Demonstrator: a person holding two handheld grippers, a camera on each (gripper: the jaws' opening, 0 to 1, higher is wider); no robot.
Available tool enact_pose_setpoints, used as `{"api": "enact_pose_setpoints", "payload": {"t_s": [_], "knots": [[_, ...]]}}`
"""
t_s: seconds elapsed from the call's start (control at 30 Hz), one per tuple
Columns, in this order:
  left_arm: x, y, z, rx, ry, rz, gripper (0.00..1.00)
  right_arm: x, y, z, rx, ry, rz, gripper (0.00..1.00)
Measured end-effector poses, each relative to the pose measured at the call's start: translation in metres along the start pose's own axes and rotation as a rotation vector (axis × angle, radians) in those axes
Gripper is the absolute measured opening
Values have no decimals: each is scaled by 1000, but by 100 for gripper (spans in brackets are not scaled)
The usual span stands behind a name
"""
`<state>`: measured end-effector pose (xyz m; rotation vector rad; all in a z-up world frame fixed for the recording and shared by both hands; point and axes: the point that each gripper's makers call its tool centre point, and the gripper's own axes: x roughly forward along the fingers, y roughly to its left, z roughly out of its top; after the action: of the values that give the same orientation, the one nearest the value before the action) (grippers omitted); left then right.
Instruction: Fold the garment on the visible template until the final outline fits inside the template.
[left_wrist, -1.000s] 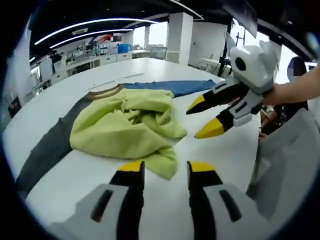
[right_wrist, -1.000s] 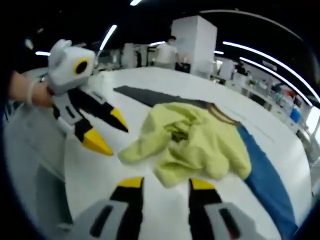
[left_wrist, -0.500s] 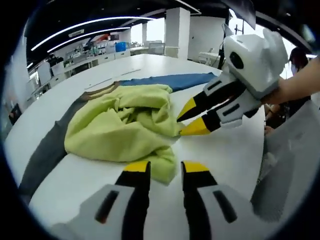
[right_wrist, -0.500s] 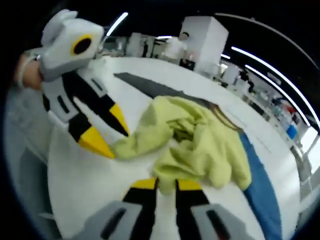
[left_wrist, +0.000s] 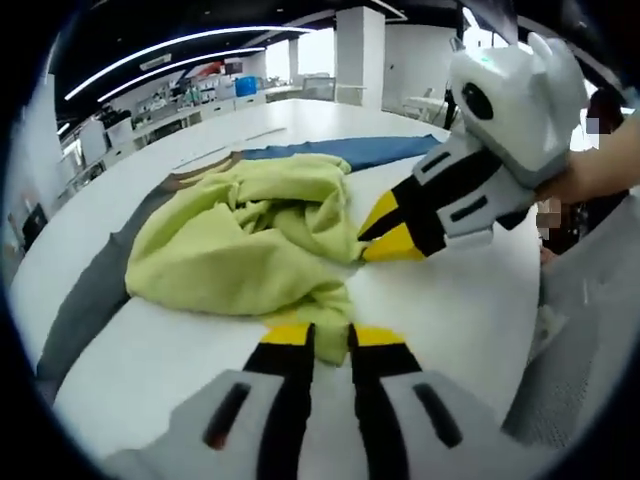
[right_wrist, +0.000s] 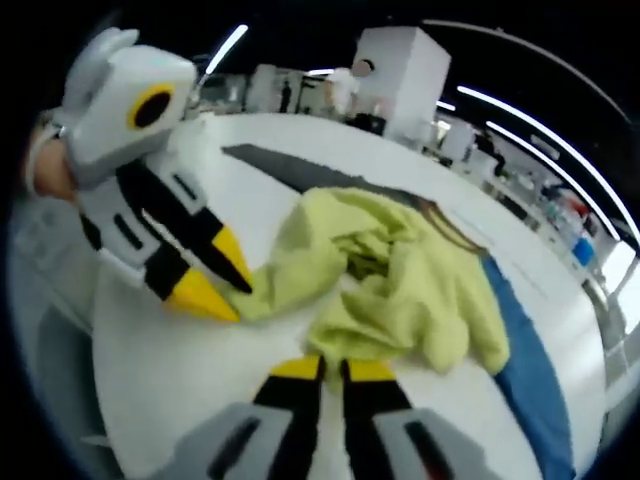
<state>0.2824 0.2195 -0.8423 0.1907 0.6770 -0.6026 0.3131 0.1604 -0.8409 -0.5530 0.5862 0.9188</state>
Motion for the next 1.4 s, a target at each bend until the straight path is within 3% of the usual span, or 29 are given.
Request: {"api": "enact_pose_setpoints", "payload": {"t_s": [0.2, 0.3, 0.43, 0.67, 1.0, 1.3, 1.4], "knots": [[-2, 5, -1, -192, -8, 2, 2, -4, -6, -1, 83, 1, 0, 0], [-8, 3, 9, -308, -66, -16, 1, -12, -10, -1, 123, -5, 0, 0], [-22, 15, 14, -361, -77, -17, 1, -30, -22, 3, 180, -37, -10, 0], [-60, 53, 17, -554, -125, 1, 1, -57, -49, -2, 474, -106, -9, 0], [-92, 78, 5, -592, -122, 57, 1, -87, -65, -19, 602, -130, -33, 0], [-106, 86, -23, -612, -51, 86, 1, -99, -56, -41, 669, -107, -20, 0], [-109, 86, -35, -616, -23, 94, 1, -103, -42, -43, 676, -97, -1, 0]]}}
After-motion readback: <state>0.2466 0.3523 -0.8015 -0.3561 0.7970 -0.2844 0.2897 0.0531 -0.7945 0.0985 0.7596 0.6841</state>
